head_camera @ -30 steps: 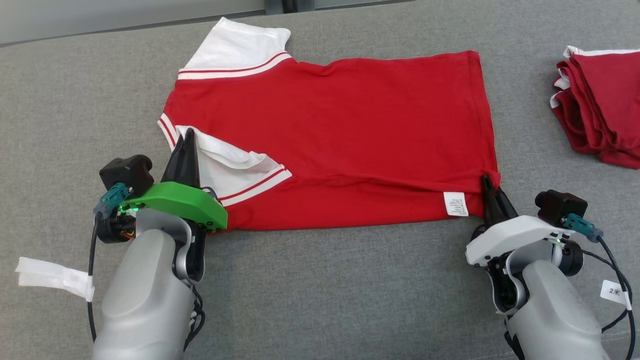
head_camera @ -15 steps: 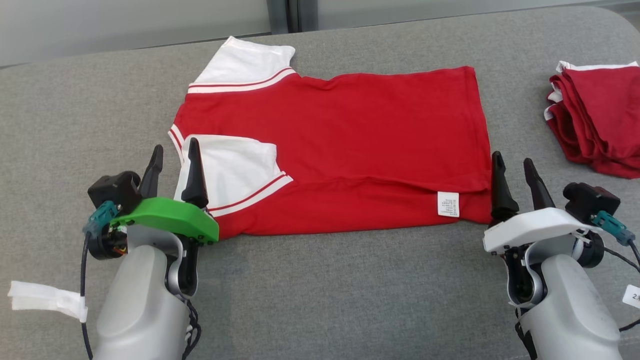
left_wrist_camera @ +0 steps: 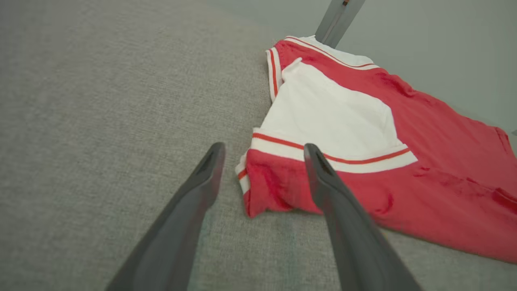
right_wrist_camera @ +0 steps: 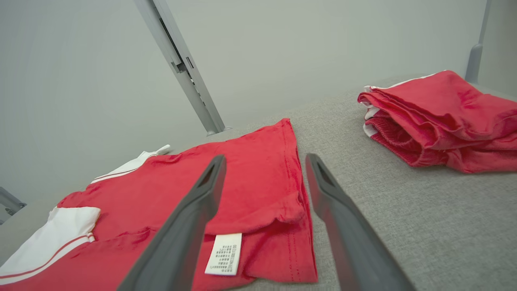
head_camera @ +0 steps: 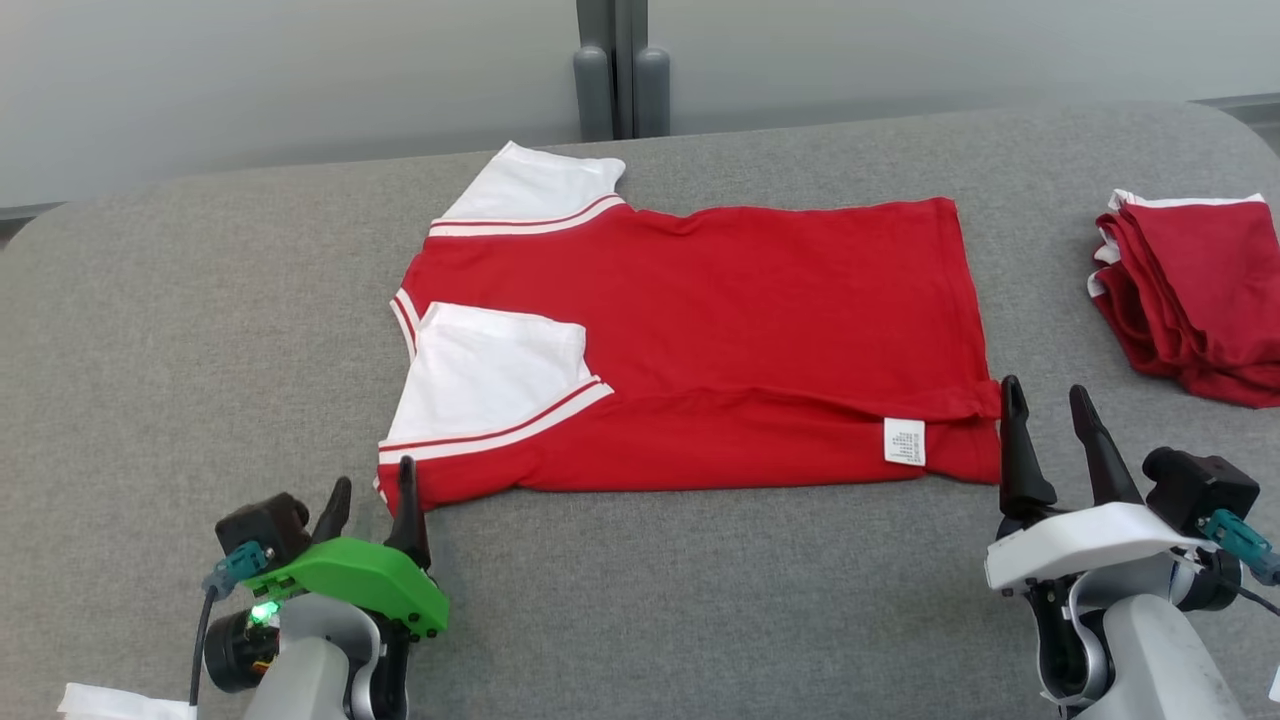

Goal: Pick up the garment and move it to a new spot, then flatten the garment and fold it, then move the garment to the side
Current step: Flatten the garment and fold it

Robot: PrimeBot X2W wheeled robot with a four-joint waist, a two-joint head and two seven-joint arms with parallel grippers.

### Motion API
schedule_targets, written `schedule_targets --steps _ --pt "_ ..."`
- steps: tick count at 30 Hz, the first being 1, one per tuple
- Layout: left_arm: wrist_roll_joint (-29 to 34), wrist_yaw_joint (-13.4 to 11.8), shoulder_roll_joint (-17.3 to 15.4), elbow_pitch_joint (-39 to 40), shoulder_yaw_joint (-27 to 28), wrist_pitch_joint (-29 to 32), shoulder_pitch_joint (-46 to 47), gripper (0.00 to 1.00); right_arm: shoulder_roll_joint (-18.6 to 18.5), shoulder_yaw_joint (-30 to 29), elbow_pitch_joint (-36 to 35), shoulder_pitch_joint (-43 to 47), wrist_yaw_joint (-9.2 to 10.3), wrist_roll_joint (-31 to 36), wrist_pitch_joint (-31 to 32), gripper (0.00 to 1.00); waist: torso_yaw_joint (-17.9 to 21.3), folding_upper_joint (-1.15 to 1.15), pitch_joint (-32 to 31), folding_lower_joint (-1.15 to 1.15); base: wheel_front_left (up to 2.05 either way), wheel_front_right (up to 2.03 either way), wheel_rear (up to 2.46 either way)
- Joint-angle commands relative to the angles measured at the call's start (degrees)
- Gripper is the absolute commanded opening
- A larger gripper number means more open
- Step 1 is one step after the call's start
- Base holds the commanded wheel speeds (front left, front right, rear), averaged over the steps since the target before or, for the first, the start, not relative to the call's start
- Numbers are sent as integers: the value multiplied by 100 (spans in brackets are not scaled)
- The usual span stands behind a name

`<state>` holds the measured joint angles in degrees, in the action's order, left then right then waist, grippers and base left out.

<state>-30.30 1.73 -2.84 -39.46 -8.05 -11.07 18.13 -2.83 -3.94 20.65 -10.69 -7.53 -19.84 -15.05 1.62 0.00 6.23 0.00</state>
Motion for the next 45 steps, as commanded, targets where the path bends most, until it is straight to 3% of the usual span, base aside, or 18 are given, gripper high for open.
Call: schedule_targets --steps 1,6,13,14,16,17,25,36,37,38,39,40,45 --pt "-82 -33 -15 -42 0 103 -57 100 -13 10 -30 91 10 53 -16 100 -17 0 -41 0 0 0 0" --pt "-495 -40 -16 -206 -16 541 -58 100 -13 78 -19 149 10 74 -17 100 67 0 4 0 0 0 0" --pt "-741 -166 -18 -523 44 650 220 100 -13 146 100 35 10 147 49 100 273 0 151 0 0 0 0" --pt "-752 -159 -24 -574 55 609 255 85 -14 134 141 38 10 164 110 100 299 0 164 0 0 0 0" --pt "-755 -123 -27 -654 62 537 317 25 -12 107 229 52 10 217 228 100 335 0 184 0 0 0 0" --pt "-762 -96 -27 -676 59 507 340 2 -12 88 271 53 10 249 279 100 345 0 189 0 0 0 0" --pt "-676 25 -28 -749 -26 153 491 0 -15 -25 889 -221 10 462 546 100 262 0 232 0 0 0 0" --pt "-716 97 -23 -660 -276 -36 468 0 -13 -93 2354 -960 9 677 1023 100 -93 0 237 0 0 0 0" --pt "-734 109 -22 -649 -311 -71 452 0 -8 -79 2455 -988 9 665 1079 84 -113 0 223 0 0 0 0" --pt "-750 117 -22 -633 -338 -83 440 0 -1 -62 2532 -1015 9 640 1130 42 -122 0 214 0 0 0 0" --pt "-771 124 -21 -614 -369 -106 423 0 1 -34 2605 -1034 9 617 1181 27 -132 0 190 0 0 0 0" --pt "-787 123 -21 -596 -393 -121 412 0 4 -16 2633 -1053 9 572 1185 0 -136 0 170 0 0 0 0" --pt "-883 104 -19 -474 -490 -215 391 0 -16 -20 2580 -1206 9 456 1125 0 -98 0 -26 0 0 0 0"
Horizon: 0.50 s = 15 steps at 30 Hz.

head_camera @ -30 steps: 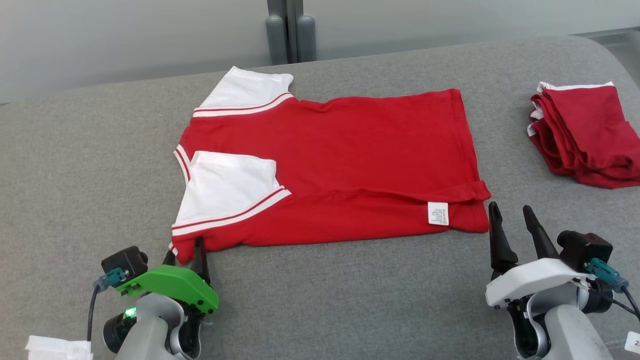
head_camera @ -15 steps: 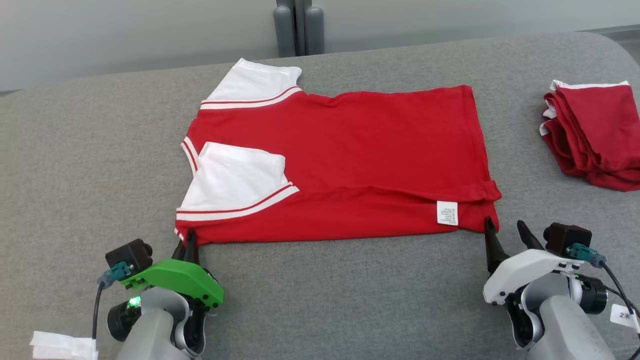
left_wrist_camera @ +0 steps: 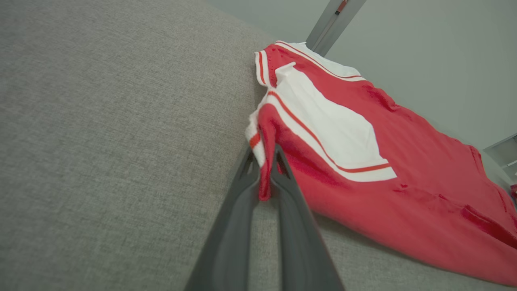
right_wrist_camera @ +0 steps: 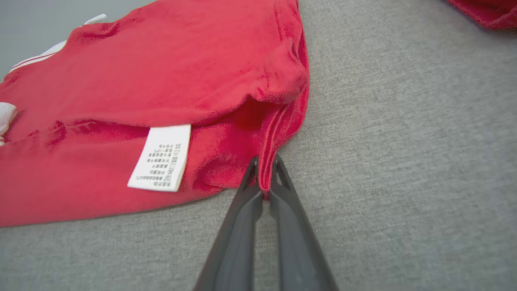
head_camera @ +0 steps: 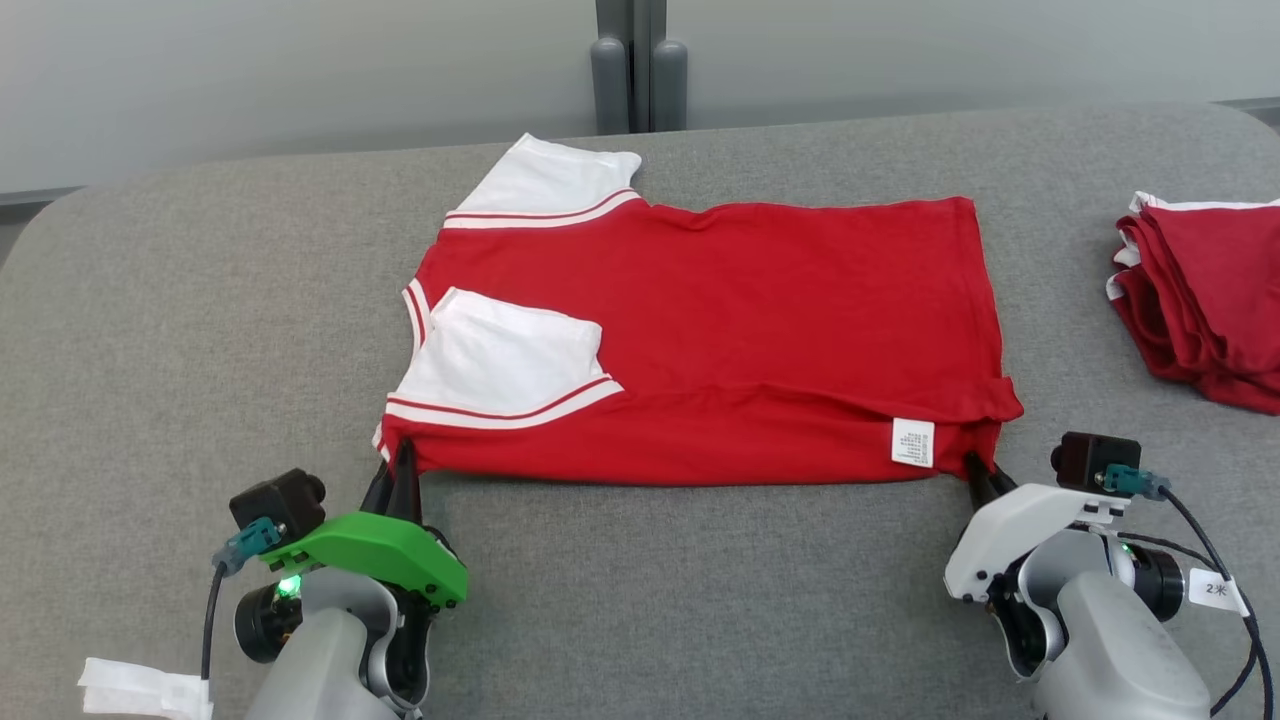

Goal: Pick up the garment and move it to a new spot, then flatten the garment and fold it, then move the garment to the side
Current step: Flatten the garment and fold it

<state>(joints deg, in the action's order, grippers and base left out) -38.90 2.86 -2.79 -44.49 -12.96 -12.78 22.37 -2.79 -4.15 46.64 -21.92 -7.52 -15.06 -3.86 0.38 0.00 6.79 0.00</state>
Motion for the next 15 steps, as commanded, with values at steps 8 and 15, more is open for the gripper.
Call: schedule_targets --steps 8,15 --pt "-10 -7 -77 590 17 -111 113 0 -182 -248 -660 -203 9 -32 340 0 107 0 -401 0 0 0 0" --pt "42 -50 -230 1470 -203 262 -665 0 -234 -277 -1388 489 8 -493 1420 0 95 0 -571 0 0 0 0"
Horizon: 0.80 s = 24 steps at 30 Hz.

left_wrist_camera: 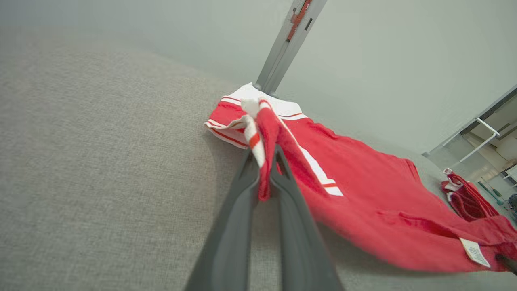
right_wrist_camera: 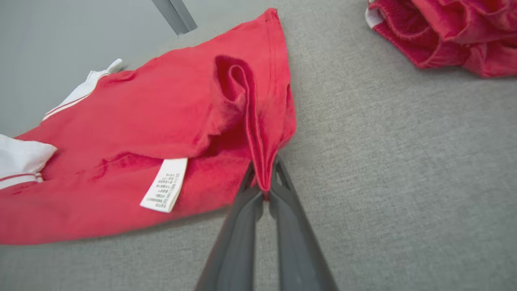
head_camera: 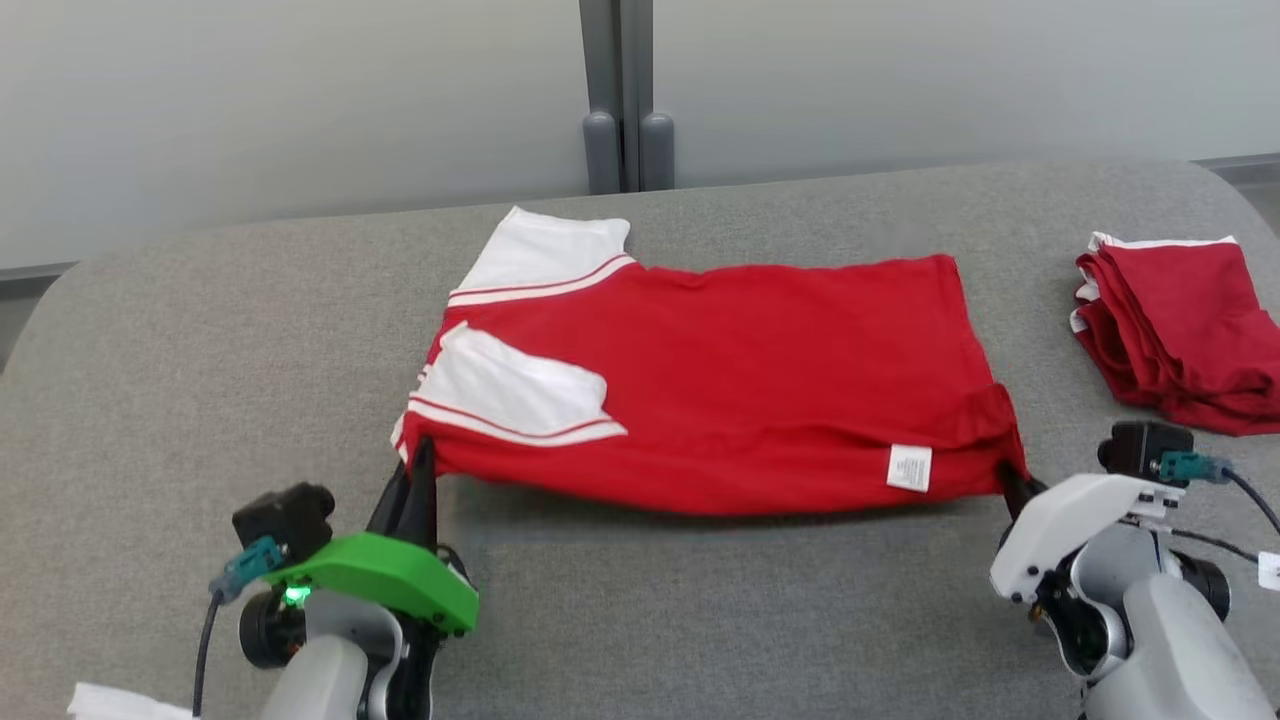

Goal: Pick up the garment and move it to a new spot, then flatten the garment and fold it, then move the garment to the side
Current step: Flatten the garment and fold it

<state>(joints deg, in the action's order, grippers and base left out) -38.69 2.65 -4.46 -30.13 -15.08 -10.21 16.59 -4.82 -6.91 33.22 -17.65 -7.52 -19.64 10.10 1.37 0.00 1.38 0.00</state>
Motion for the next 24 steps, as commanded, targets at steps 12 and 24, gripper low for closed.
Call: schedule_targets --steps 12,24 --pt "-63 -847 -403 2333 -150 873 -2390 0 -161 -462 -1597 1626 9 -301 839 0 -168 0 -122 0 0 0 0" --pt "102 -1102 -748 2791 -89 1199 -2397 100 127 -568 -1991 2063 8 42 424 100 33 0 5 0 0 0 0"
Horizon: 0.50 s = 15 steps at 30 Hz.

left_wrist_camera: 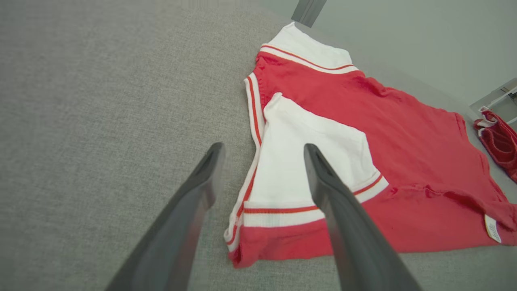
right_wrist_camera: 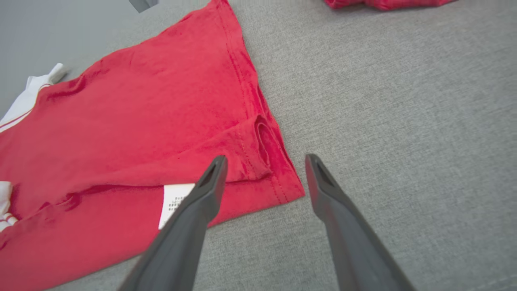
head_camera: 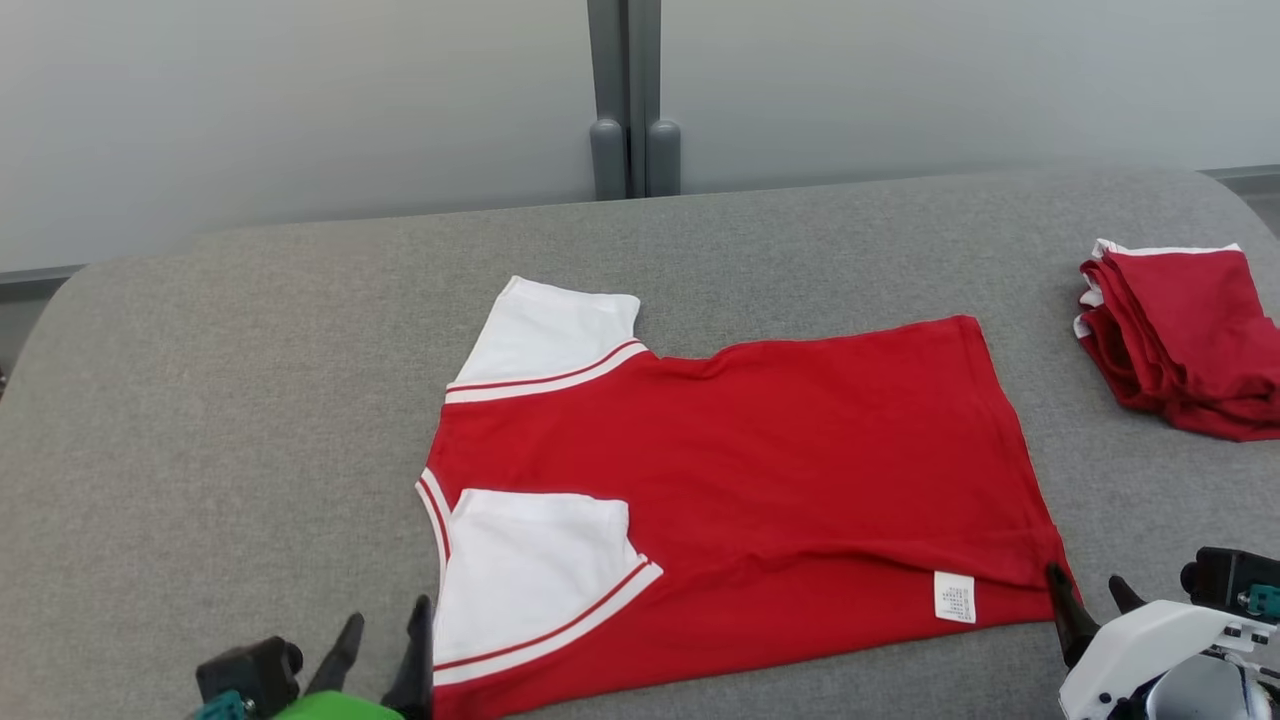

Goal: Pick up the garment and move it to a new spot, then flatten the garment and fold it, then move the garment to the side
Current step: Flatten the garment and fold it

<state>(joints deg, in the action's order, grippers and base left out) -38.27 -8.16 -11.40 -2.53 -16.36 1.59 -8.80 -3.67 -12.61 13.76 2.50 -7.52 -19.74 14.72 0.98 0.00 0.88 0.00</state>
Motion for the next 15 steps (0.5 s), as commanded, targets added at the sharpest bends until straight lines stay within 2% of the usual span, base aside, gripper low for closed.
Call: schedule_targets --steps 1,4,8,15 --pt "107 -29 -147 88 72 61 258 100 16 41 -105 31 8 96 -84 100 136 0 95 0 0 0 0" --pt "187 45 -380 196 112 250 687 100 26 163 -320 -96 8 130 -237 100 304 0 229 0 0 0 0" --pt "278 278 -765 52 122 641 1589 100 -12 629 -606 -354 7 107 -424 100 588 0 551 0 0 0 0" --pt "444 678 -1284 -827 76 1429 3454 100 -136 1477 -498 -1152 7 54 -693 100 1160 0 1276 0 0 0 0"
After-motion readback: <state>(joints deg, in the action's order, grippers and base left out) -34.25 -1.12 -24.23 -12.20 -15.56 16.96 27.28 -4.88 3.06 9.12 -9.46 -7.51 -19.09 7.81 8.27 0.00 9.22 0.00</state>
